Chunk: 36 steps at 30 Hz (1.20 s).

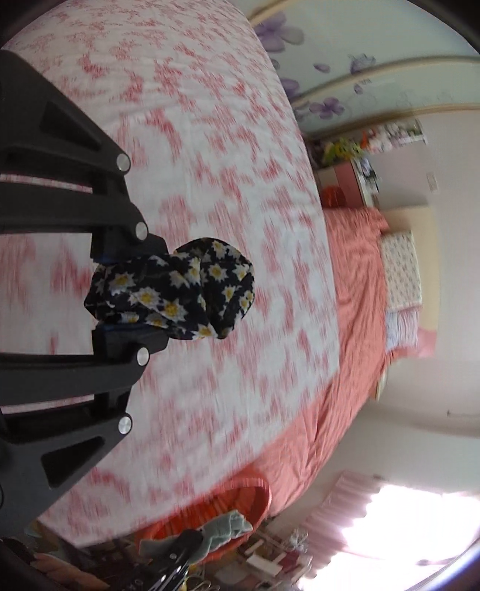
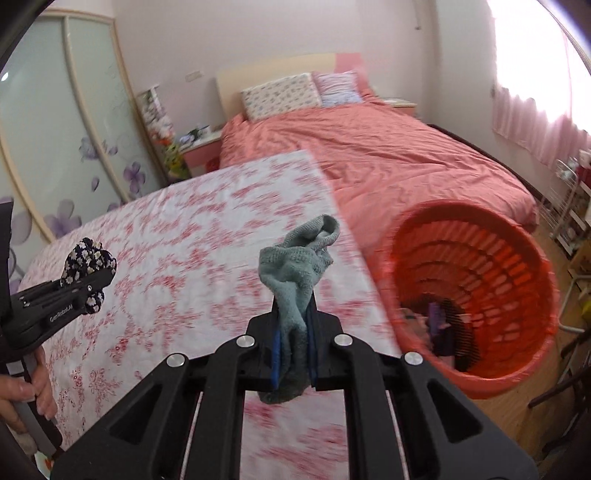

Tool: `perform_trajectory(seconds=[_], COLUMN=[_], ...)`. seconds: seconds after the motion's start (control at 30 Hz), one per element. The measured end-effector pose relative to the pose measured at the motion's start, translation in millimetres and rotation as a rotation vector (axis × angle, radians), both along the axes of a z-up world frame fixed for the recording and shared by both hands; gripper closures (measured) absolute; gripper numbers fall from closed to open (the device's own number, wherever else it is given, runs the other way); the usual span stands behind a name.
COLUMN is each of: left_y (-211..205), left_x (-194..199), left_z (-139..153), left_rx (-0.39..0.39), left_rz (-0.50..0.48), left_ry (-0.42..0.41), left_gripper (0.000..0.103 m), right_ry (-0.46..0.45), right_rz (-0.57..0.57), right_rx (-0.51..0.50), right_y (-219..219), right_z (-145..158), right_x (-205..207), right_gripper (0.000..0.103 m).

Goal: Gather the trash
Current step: 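Carry the scrunchie and sock over the orange basket, then open both tools to drop the scrunchie and sock into the basket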

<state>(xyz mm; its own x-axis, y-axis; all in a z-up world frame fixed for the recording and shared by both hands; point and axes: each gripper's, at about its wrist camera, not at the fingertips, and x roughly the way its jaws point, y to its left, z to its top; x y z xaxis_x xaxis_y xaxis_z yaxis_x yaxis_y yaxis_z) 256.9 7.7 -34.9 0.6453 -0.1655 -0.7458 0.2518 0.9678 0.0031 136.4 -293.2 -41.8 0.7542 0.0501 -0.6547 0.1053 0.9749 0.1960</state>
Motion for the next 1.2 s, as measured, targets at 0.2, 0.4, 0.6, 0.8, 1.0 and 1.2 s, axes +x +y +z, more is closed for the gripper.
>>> perform_trajectory(seconds=[0.2,0.4,0.6,0.8,1.0,1.2], left_y=[-75.8,-146.7,-209.8,-263.0,-292.4,-281.2], left_x=[-17.2,-29.9,-33.3,-21.7,-1.6,6.0], left_z=[19.9,26.3,20.0,4.8,-23.6,-33.5], left_rx=[-0.062,-0.111,-0.131,-0.150,-0.090,-0.093], left_rz=[-0.125,-0.251,-0.348,-0.401,-0.376,-0.342], left_ry=[-0.020,-0.016,0.000,0.028,0.050,0.084], left_gripper=[0.080,0.080,0.079,0.074,0.050,0.040], right_ry=[-0.043,-0.073,-0.086,-0.087,-0.071,-0.073], right_rz=[-0.087,-0.163,-0.211,-0.241,-0.254,-0.272], right_rx=[0.002,0.042,0.081,0.119,0.181,0.188], right_y=[-53.5,-105.6,-139.7,-170.2,-194.1,-193.4], right_z=[14.3,15.3,6.4,-4.4,-21.3,-23.1], right_x=[-18.7,-26.3,-21.8,-9.1,3.5,-12.0], right_gripper=[0.092,0.092,0.092,0.092,0.060,0.044])
